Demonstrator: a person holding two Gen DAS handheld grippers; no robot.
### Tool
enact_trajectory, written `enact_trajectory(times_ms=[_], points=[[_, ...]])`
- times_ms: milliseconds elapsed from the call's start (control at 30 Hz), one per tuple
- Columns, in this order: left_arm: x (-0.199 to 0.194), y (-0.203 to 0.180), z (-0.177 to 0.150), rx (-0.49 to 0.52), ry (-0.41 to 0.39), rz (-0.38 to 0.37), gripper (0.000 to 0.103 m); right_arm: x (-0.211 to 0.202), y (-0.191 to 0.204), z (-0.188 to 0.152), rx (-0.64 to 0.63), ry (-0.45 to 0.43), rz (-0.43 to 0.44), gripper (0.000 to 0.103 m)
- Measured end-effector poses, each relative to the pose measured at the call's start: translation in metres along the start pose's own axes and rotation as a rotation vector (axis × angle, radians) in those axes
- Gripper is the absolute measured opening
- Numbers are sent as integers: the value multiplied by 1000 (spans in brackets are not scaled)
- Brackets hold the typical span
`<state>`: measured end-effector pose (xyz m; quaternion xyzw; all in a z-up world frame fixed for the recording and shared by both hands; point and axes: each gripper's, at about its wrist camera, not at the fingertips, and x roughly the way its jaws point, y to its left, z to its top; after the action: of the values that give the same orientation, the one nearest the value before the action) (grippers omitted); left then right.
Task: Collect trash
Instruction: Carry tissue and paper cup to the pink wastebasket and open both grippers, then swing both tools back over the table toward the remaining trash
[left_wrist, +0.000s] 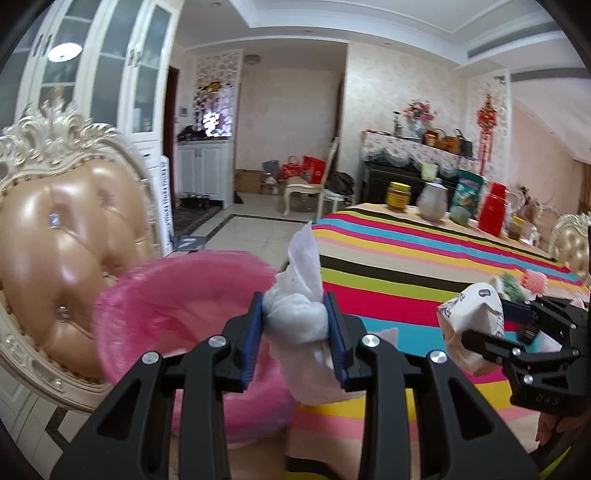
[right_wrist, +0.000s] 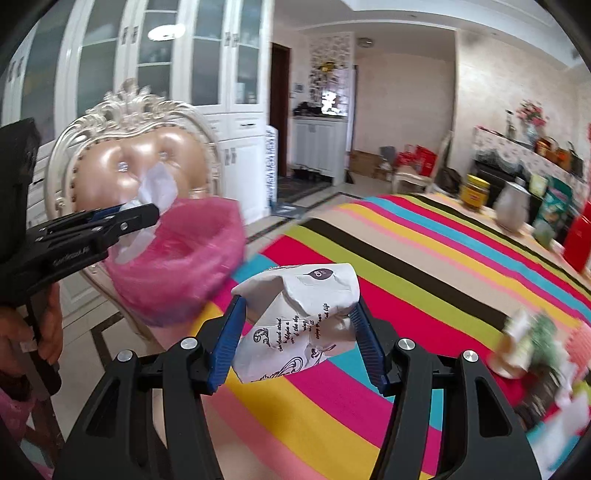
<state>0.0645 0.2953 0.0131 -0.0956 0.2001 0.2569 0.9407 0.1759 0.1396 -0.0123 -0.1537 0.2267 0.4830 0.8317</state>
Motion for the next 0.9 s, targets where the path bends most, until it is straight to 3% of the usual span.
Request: enact_trajectory(times_ms=[367,600,667,700,733,900], points=[[46,94,13,-29,86,66,33,61,71,55,-84,-24,144,56],[66,127,16,-61,99,107,36,103,100,76,-124,-18,206,57],[72,133,15,-59,111,115,49,116,102,79,-125,-20,241,62],[74,134,16,-59,113,121,57,119,102,79,-126,-22,245,69],[74,137,16,-67,102,134,71,122,101,80,-123,-29,239,79],[64,135,13,-69,71,178,76,111,86,73,-94,-36,216,79]])
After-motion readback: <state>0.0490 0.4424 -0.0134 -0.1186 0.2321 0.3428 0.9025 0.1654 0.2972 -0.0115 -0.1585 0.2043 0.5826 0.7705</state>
